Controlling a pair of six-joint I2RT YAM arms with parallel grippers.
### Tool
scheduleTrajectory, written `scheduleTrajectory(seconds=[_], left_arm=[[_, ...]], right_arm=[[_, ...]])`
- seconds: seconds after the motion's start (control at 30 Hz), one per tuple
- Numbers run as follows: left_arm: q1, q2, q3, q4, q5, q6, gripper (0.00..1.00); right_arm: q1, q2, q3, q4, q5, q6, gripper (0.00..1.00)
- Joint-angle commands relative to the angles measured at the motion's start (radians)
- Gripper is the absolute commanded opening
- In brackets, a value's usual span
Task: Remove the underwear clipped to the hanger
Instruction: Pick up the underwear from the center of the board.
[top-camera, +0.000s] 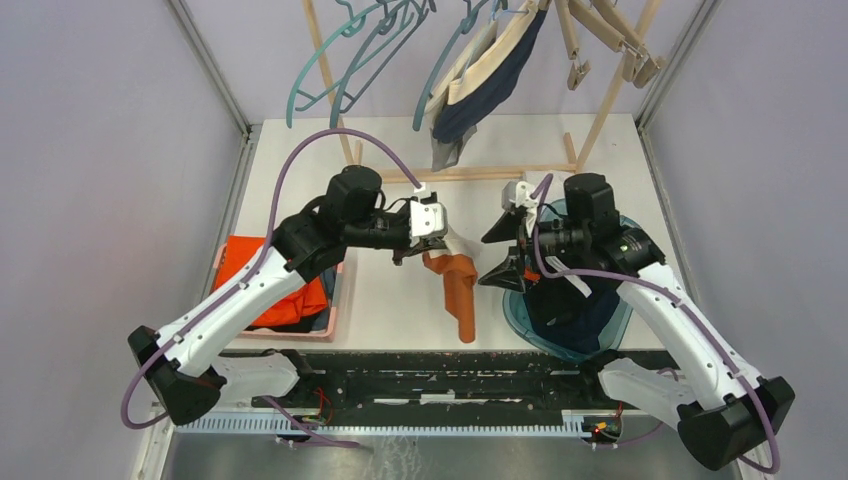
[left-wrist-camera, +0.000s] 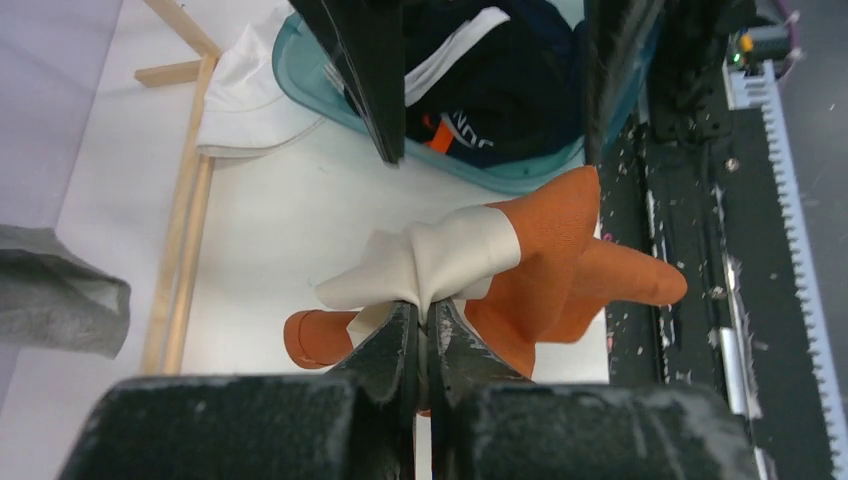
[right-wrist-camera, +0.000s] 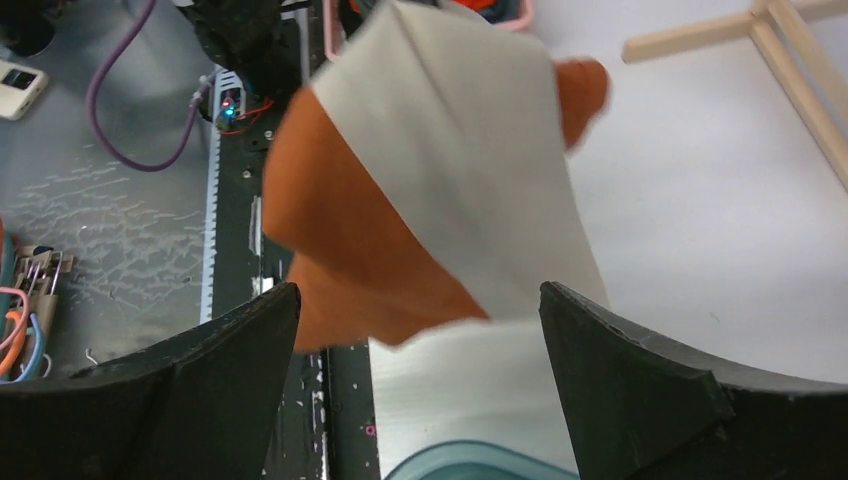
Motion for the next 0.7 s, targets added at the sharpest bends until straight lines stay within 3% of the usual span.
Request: scheduleTrajectory(seconds=[0.0, 0.1, 0.17, 0.2, 0.33, 0.37, 0.47, 0.57, 0.67], left_arm=[[-0.004, 0.036, 0.046, 0.174, 0.093, -0.201, 0.03], [-0.005, 0.055, 0.042, 0.226, 0.093, -0.261, 0.03], [-0.004, 0.066, 0.039, 0.244, 0.111, -0.287, 0.03], [-0.005, 0.071, 0.035, 0.251, 0.12, -0.3, 0.03], [-0.004, 0.075, 0.014, 0.272, 0.138, -0.315, 0.03], [-0.005, 0.07, 0.005, 0.276, 0.133, -0.31, 0.03], [-0.005, 0.048, -0.025, 0.28, 0.106, -0.285, 0.08], [-0.001, 0.008, -0.043, 0.264, 0.071, -0.238, 0.36], [0.014, -0.032, -0.05, 0.254, 0.002, -0.205, 0.55]], right_arm=[[0.105, 0.014, -0.004, 0.16, 0.009, 0.031, 0.97], [0.136, 0.009, -0.052, 0.252, 0.021, 0.088, 0.92], [0.143, 0.005, -0.072, 0.284, 0.037, 0.102, 0.83], [0.146, 0.004, -0.077, 0.295, 0.05, 0.112, 0.74], [0.145, 0.018, -0.048, 0.256, 0.118, 0.104, 0.09], [0.145, 0.017, -0.039, 0.239, 0.134, 0.094, 0.02], [0.133, -0.009, -0.034, 0.197, 0.196, 0.056, 0.01], [0.087, -0.046, -0.008, 0.135, 0.312, 0.046, 0.01], [0.011, -0.067, 0.048, 0.032, 0.458, 0.037, 0.01]])
